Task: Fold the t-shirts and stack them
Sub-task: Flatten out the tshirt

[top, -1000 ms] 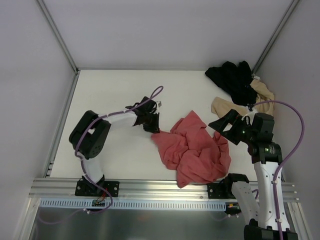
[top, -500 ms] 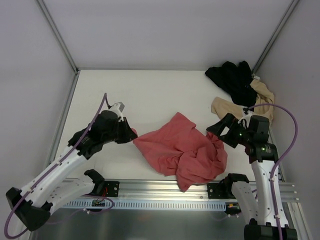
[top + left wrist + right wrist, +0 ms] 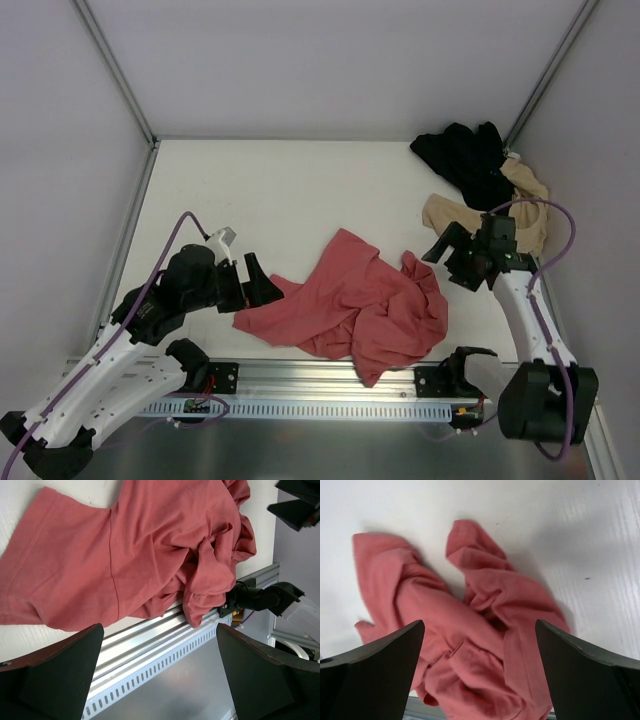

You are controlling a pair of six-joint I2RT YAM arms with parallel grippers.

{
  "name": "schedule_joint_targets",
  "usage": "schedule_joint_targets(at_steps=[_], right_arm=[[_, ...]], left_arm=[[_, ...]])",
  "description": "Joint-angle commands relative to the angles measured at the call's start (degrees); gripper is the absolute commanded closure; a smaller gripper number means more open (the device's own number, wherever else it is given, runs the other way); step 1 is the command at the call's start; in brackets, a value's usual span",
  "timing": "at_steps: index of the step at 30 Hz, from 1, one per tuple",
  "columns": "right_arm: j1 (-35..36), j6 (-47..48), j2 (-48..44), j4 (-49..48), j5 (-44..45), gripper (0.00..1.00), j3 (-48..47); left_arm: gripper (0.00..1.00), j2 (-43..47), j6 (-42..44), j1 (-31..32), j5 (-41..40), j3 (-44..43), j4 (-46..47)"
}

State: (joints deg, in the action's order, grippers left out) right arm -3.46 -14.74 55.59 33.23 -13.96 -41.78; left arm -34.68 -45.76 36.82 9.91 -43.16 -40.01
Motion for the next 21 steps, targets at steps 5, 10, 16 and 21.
schedule_joint_targets(at_steps=[5, 10, 16, 21], right_arm=[[-0.2, 0.3, 15.8, -9.3, 2.6, 0.15, -4.2], [0.2, 0.4, 22.1, -11.7, 1.3, 0.17, -5.1], [1.2, 0.9, 27.4, -13.7, -2.1, 0.79, -6.2], [2.7, 0.7, 29.6, -14.2, -2.9, 0.99, -7.1]], left_arm=[[0.01, -1.2, 1.8, 0.4, 4.2, -1.7, 2.0], [0.01, -1.4, 3.2, 0.4, 4.2, -2.4, 2.3], [0.01, -1.2, 2.9, 0.5, 5.2, -0.4, 5.1], [0.01, -1.1, 3.3, 0.4, 4.6, 0.0, 5.1]])
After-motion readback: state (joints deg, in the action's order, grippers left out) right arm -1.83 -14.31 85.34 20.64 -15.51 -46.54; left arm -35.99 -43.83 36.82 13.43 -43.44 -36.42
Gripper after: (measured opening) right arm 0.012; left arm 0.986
